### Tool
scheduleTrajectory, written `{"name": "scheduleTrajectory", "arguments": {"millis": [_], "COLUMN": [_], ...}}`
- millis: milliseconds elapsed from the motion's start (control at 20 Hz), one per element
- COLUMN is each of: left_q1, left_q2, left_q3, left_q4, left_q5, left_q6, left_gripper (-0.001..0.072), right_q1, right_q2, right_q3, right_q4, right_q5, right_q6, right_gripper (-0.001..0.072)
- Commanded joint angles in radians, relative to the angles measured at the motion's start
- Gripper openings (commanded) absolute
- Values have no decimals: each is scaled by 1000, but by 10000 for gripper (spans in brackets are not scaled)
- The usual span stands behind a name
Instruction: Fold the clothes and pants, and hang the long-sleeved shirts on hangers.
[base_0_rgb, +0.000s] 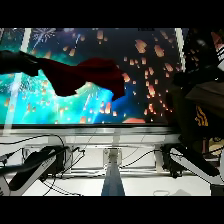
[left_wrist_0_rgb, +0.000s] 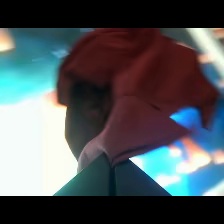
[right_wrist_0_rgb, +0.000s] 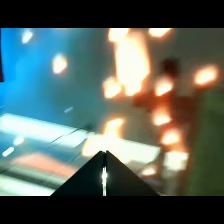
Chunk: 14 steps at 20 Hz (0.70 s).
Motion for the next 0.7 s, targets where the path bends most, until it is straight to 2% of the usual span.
{"name": "scheduleTrajectory", "arguments": {"millis": [0,50,200,400,450,500,550,600,650], "left_q1": [18,16,17,17,17,17,17,17,17], "left_q2": [45,42,35,33,33,33,33,33,33], "left_q3": [1,1,1,0,0,0,0,0,0], "left_q4": [125,125,125,125,124,124,124,124,124], "left_q5": [3,4,3,3,3,3,3,3,3], "left_q6": [-14,-14,-14,-14,-14,-14,-14,-14,-14], "left_gripper": [16,16,16,17,17,16,16,17,17], "right_q1": [5,24,157,425,496,556,611,649,668], "right_q2": [-2,-2,-2,-13,-25,-45,-72,-103,-141], "right_q3": [-139,-166,-221,-246,-246,-246,-245,-240,-229], "right_q4": [254,298,285,232,196,158,123,101,92], "right_q5": [-3,-12,-99,-368,-447,-509,-558,-594,-631], "right_q6": [-127,-162,-191,-190,-186,-173,-150,-128,-47], "right_gripper": [13,13,12,20,207,462,500,499,496]}}
